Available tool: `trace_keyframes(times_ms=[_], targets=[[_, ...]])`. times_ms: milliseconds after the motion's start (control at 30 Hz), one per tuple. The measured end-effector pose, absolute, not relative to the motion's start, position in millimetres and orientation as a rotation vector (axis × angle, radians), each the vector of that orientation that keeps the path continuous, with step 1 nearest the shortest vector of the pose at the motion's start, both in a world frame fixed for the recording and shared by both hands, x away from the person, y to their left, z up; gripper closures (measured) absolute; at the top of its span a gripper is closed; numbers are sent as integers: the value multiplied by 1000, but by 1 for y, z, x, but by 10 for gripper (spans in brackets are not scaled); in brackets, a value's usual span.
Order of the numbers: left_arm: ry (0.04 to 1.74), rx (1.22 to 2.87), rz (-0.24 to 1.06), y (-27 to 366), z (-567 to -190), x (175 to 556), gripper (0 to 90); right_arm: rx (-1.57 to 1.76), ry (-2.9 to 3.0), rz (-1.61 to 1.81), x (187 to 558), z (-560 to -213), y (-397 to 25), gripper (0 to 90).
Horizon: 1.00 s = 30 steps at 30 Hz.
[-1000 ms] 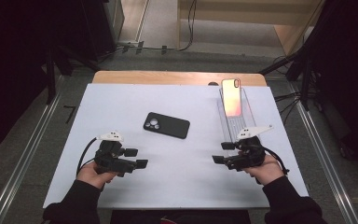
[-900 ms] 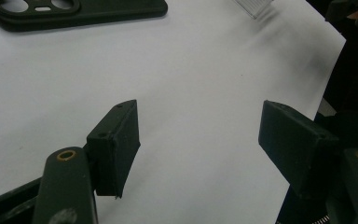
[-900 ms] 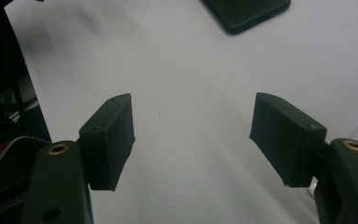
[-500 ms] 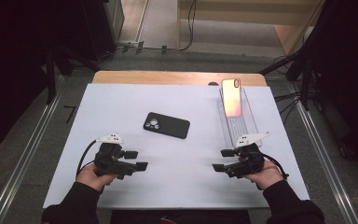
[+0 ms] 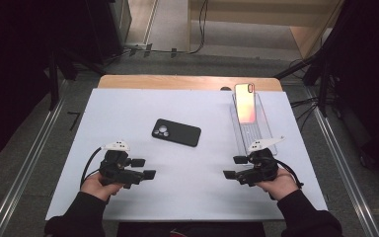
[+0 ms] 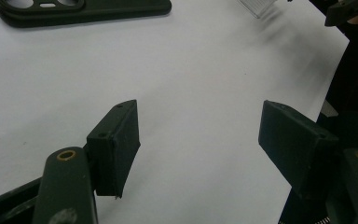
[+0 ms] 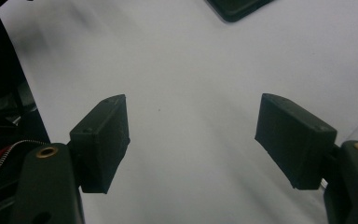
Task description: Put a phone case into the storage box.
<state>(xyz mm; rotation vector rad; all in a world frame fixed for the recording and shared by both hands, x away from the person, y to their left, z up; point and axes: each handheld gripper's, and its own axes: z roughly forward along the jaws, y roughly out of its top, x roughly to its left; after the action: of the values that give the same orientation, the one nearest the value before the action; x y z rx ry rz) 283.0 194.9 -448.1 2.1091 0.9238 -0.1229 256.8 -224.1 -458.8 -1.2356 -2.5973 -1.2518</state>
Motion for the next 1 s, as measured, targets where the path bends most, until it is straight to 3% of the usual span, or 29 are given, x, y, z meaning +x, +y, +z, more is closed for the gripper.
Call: trace_keyframes(times_ms=[500, 1000], targets=[[930, 2100, -106, 196, -447, 283, 293, -1377, -2547, -1341, 280, -438, -200, 234], [945, 2096, -90, 198, -447, 284, 294, -1436, -2495, -1361, 330, -424, -176, 234]])
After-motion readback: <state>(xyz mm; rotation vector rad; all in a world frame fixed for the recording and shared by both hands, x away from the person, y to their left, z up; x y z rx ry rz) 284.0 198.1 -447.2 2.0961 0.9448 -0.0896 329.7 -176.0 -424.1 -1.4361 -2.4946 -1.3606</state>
